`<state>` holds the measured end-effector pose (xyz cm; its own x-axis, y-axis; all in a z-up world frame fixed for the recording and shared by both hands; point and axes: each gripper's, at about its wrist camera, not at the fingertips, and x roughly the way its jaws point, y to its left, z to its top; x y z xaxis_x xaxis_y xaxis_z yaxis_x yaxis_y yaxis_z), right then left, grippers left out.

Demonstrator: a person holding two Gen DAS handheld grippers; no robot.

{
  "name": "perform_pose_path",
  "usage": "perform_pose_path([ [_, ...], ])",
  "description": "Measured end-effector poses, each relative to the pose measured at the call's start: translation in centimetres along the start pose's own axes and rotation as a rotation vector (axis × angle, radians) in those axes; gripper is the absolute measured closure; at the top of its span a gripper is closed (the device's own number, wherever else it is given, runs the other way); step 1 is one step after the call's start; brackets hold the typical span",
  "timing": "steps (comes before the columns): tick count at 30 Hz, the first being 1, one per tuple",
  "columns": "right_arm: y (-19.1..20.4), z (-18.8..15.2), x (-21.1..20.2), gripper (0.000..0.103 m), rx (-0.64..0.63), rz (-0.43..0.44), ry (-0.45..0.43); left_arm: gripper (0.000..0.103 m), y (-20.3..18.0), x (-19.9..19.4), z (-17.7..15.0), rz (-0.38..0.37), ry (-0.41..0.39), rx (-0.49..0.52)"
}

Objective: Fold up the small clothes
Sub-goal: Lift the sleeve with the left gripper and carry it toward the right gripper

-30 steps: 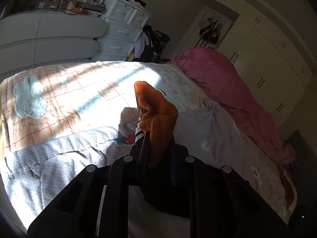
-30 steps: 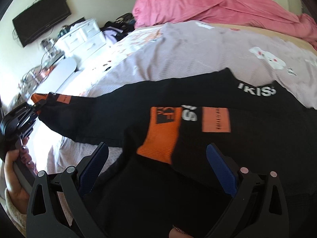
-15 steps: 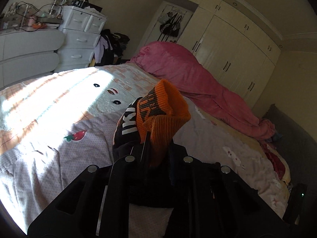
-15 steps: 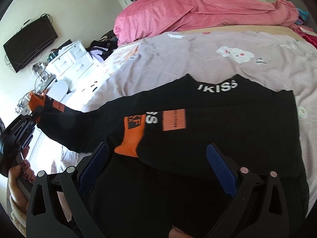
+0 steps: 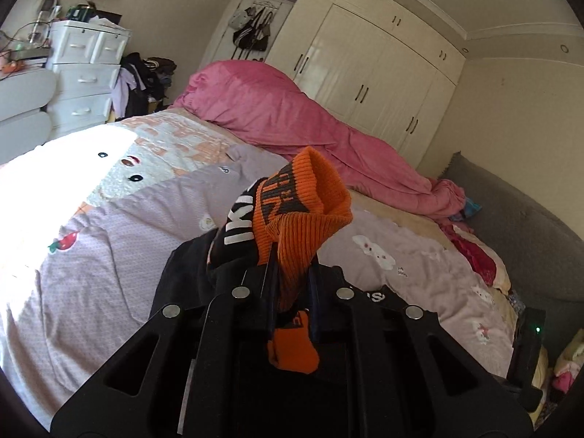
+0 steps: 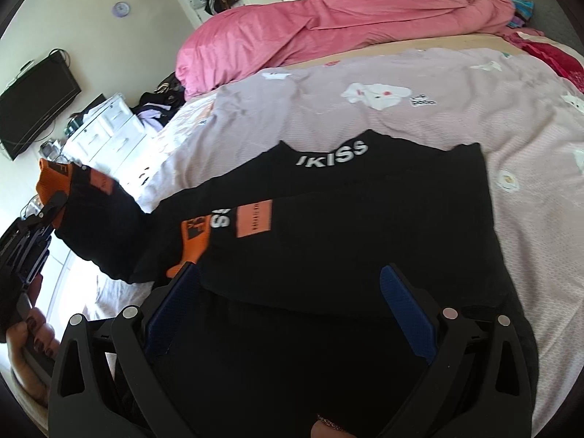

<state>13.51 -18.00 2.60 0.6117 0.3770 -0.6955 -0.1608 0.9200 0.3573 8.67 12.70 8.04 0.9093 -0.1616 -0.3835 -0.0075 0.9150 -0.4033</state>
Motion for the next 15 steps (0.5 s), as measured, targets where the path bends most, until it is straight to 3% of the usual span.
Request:
perform_pose_path([
  [7,-2.3,0.1,-1.3,0.005,0.022,-0.045,-0.035,0.096,-4.2,2.0,-2.6,-0.034,0.068,0.117],
  [15,-5.0,0.2,-1.9,0.005,0.067,-0.085,-0.049,0.096,-6.8,4.3,-5.2,-0.11,0.154,0.142],
])
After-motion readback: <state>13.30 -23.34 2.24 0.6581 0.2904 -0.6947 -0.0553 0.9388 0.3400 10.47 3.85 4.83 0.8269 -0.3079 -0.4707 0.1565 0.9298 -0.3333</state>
